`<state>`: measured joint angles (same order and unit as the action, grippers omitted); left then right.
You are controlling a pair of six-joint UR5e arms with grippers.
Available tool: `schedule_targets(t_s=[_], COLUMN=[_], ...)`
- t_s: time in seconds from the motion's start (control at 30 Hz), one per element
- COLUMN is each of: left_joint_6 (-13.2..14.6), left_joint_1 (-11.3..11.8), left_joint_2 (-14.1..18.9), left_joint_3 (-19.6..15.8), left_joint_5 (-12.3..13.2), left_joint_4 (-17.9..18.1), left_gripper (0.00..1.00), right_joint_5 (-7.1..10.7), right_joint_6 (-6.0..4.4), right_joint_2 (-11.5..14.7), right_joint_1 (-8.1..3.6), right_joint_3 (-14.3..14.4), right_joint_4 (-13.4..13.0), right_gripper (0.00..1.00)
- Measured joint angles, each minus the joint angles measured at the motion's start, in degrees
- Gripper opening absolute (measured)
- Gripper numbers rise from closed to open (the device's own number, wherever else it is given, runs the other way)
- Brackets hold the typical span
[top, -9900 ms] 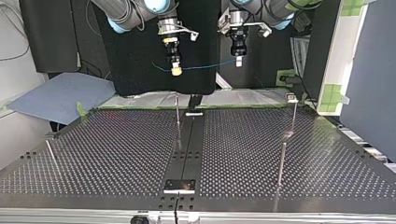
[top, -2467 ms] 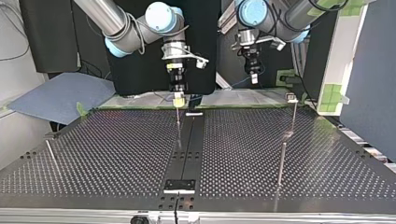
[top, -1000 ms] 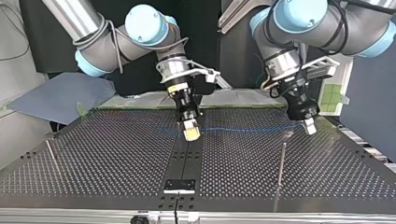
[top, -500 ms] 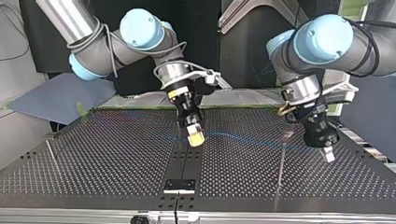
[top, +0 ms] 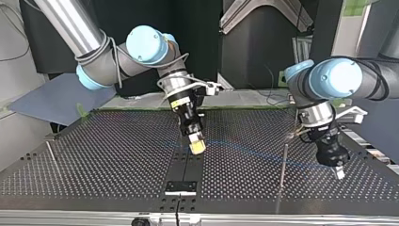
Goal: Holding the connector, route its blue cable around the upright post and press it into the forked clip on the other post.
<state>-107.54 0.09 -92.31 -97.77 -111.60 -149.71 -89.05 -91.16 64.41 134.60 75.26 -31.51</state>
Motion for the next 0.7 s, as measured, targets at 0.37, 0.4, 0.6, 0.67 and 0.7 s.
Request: schedule_targets(t_s=[0.37, 0.4, 0.6, 0.67, 0.7], left_joint_6=[-0.69, -0.82, -1.67, -1.75, -1.76], left_joint_1=[3.18, 3.16, 2.83, 2.81, 2.81], left_joint_2=[-3.68, -3.97, -6.12, -6.59, -6.71], left_joint_3=[0.15, 0.17, 0.21, 0.22, 0.22], left_joint_5=[6.21, 6.68, 9.84, 10.93, 11.38], left_joint_4=[1.4, 1.48, 1.6, 1.56, 1.55], left_gripper=[0.0, 0.0, 0.0, 0.0, 0.0], right_joint_5=[-0.03, -0.06, -0.15, -0.19, -0.23], right_joint_6=[0.09, 0.11, 0.17, 0.24, 0.3], right_joint_2=[-4.72, -4.92, -5.53, -5.63, -5.68], right_joint_1=[-0.73, -0.76, -1.04, -1.09, -1.1], right_joint_3=[-1.76, -1.77, -1.81, -1.8, -1.79], right_joint_4=[0.49, 0.45, 0.29, 0.38, 0.46], right_gripper=[0.0, 0.0, 0.0, 0.0, 0.0])
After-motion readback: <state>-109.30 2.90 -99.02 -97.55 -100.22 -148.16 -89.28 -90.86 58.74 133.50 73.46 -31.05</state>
